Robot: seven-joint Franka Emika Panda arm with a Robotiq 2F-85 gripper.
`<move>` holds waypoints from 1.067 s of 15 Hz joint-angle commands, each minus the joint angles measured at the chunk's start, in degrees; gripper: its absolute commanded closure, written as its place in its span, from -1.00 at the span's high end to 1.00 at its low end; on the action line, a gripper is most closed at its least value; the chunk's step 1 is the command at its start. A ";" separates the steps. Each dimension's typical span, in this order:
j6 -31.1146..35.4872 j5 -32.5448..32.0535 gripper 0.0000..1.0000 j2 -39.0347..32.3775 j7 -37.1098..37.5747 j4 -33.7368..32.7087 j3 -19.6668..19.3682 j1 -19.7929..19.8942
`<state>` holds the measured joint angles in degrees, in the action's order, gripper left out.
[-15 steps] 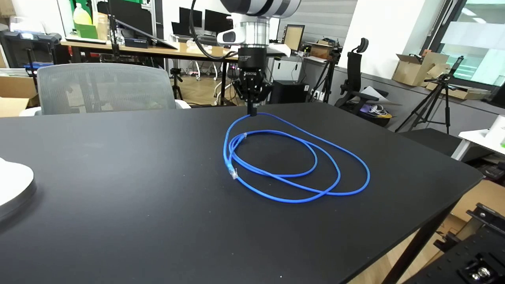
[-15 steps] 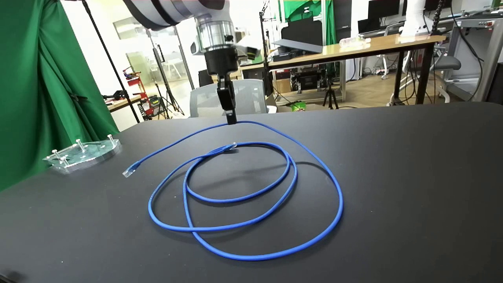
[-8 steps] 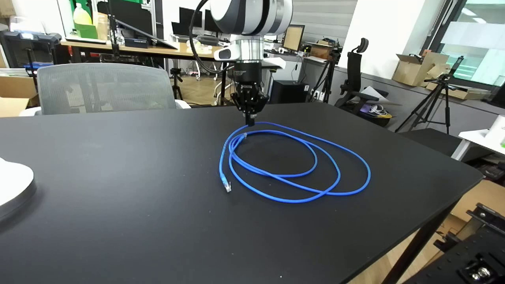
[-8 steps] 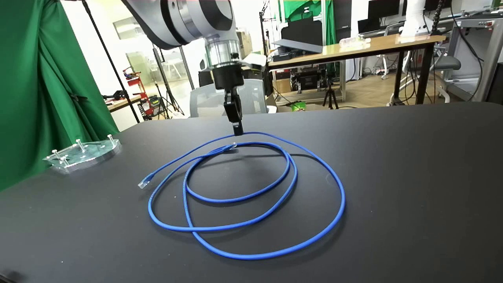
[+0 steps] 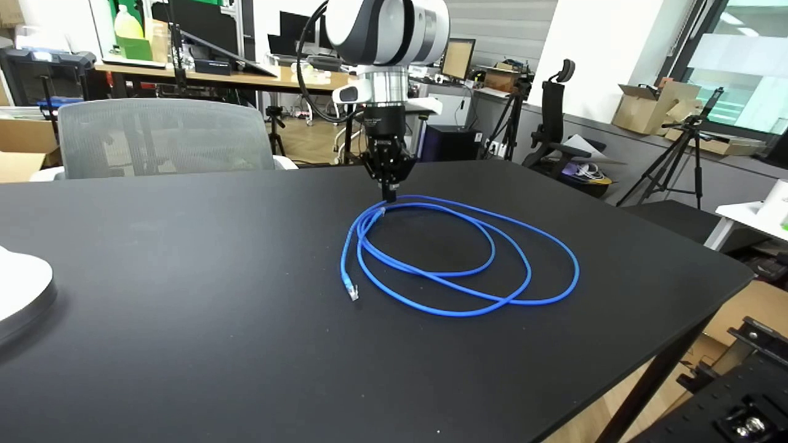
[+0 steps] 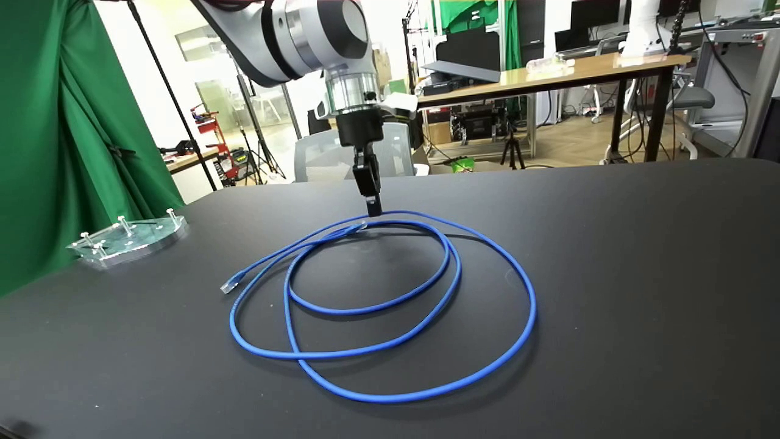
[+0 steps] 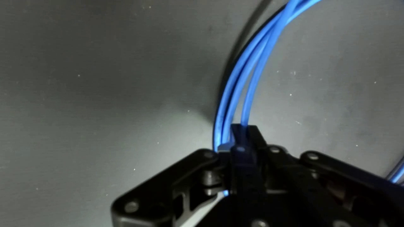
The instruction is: Use the blue cable on the table to make a smaller circle
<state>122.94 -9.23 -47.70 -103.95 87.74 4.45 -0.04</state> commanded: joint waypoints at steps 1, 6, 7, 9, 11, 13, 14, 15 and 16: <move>-3.31 -0.78 -0.36 -1.32 2.36 -2.90 -0.23 -0.46; -2.89 -0.52 0.33 1.58 3.76 -0.20 -0.09 -0.31; -2.82 -0.18 0.45 2.55 4.08 0.69 0.11 -0.14; -3.75 0.90 0.73 4.32 5.89 2.09 0.39 0.01; -5.38 1.52 0.96 6.23 9.84 3.39 -0.03 -0.29; -5.84 2.32 1.00 8.60 15.10 5.41 -0.38 -0.22; -5.27 2.58 1.00 9.86 17.43 6.73 -0.42 -0.08; -4.54 2.72 1.00 11.36 19.82 8.49 -0.49 0.11; -3.92 2.71 1.00 12.79 22.35 10.29 -0.64 0.16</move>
<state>117.46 -7.43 -40.74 -89.18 91.36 4.47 0.00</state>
